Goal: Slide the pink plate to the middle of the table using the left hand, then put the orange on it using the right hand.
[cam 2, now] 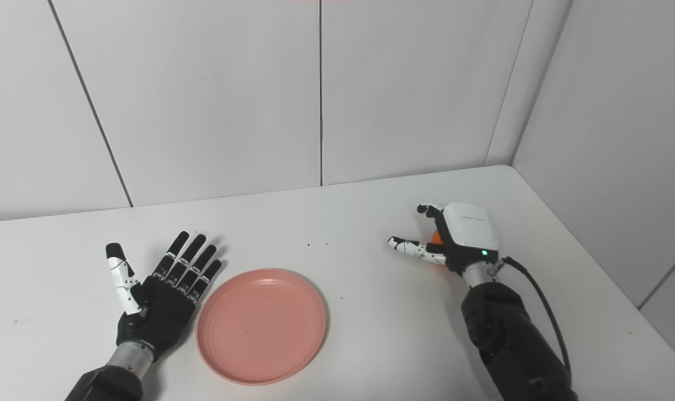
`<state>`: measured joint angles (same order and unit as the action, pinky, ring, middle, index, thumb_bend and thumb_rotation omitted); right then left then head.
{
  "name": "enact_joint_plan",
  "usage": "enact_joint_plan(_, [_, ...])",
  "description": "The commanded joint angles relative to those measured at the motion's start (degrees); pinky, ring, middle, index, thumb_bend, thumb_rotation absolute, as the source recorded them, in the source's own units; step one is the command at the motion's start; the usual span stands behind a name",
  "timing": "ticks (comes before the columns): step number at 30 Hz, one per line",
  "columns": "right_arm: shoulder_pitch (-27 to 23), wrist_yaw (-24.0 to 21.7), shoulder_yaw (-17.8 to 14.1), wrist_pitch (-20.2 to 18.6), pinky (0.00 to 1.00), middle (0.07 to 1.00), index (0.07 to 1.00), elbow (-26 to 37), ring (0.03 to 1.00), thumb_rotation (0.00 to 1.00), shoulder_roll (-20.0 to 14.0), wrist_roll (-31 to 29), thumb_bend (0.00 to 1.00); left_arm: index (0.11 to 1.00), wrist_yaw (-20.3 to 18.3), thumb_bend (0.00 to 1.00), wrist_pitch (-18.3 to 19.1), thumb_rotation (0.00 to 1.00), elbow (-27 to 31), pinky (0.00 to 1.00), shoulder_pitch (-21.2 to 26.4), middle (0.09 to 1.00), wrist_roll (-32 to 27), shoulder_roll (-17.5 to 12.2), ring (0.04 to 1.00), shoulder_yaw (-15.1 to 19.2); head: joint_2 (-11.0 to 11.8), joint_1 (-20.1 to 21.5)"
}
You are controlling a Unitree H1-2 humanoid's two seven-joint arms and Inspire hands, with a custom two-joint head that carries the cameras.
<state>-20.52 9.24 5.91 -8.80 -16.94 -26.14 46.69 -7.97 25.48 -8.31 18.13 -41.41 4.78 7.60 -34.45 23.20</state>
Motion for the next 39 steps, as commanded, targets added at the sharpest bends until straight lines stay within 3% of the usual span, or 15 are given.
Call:
enact_joint_plan(1, [-0.8,-0.7,0.0,-2.4,0.76,0.741,0.735,1.5,0.714,0.93,-1.9,0.9,0.88,0.925,2.2,0.82,1.4,0.96,-0.3,0.95,-1.3,0.865,1.0,-0.4,0.887,-0.2,0.0,0.0])
enact_joint_plan(10, [-0.4,-1.9,0.4,-4.1,0.73,0.743,0.731,-0.6,0.712,0.92,-2.7,0.7,0.87,0.918,2.4,0.82,1.4,0.96,-0.2,0.93,-1.3,0.860,0.7,-0.6,0.876,-0.5,-0.1,-0.2])
enact_joint_plan(12, [-0.3,-2.2,0.3,-4.3,0.69,0.746,0.734,-1.1,0.714,0.90,-2.7,0.2,0.86,0.921,2.4,0.82,1.4,0.96,-0.2,0.94,-1.3,0.863,0.6,-0.6,0.880,-0.5,-0.1,-0.2])
enact_joint_plan(15, [-0.3,-0.8,0.1,-3.8,0.55,0.712,0.713,-2.7,0.651,0.86,-2.4,-0.1,0.85,0.924,2.3,0.82,1.4,0.96,-0.2,0.94,-1.3,0.867,0.5,-0.7,0.884,-0.5,-0.1,-0.2])
enact_joint_plan(17, [-0.3,0.7,0.1,-3.2,0.41,0.610,0.643,-3.8,0.518,0.84,-2.2,-0.3,0.83,0.924,2.4,0.82,1.4,0.96,-0.1,0.94,-1.3,0.867,0.1,-0.8,0.882,-0.6,-0.3,-0.2])
enact_joint_plan(19, [-0.4,1.7,0.0,-3.2,0.38,0.566,0.601,-4.6,0.475,0.81,-1.9,-1.0,0.82,0.926,2.7,0.82,1.4,0.96,0.1,0.94,-1.3,0.867,0.0,-0.9,0.881,-0.7,-0.3,-0.2])
enact_joint_plan(22, [-0.8,2.8,0.9,-3.1,0.27,0.417,0.460,-6.4,0.337,0.76,-2.0,-1.1,0.78,0.928,2.8,0.82,1.4,0.96,0.2,0.93,-1.3,0.865,0.1,-1.0,0.880,-0.9,-0.5,-0.3])
enact_joint_plan(23, [-1.0,2.9,1.4,-2.9,0.18,0.308,0.343,-6.9,0.241,0.75,-2.2,-0.8,0.72,0.921,3.0,0.82,1.4,0.96,0.3,0.93,-1.3,0.860,0.2,-1.0,0.877,-1.0,-0.5,-0.4])
enact_joint_plan(24, [-1.0,2.8,1.9,-3.0,0.16,0.286,0.319,-7.1,0.220,0.75,-2.3,-0.6,0.70,0.919,3.0,0.82,1.4,0.96,0.3,0.93,-1.3,0.859,0.4,-0.9,0.876,-1.0,-0.5,-0.4])
enact_joint_plan(28, [-1.1,3.1,3.1,-2.7,0.15,0.259,0.285,-7.2,0.203,0.68,-2.5,-0.7,0.57,0.918,3.3,0.82,1.4,0.95,0.3,0.93,-1.3,0.858,0.5,-0.9,0.877,-1.1,-0.6,-0.4])
enact_joint_plan(39, [-1.6,3.5,4.6,-2.3,0.15,0.251,0.283,-8.5,0.200,0.59,-2.7,-1.7,0.50,0.907,3.6,0.83,1.4,0.95,0.6,0.90,-1.2,0.849,0.9,-1.2,0.870,-1.3,-0.8,-0.8])
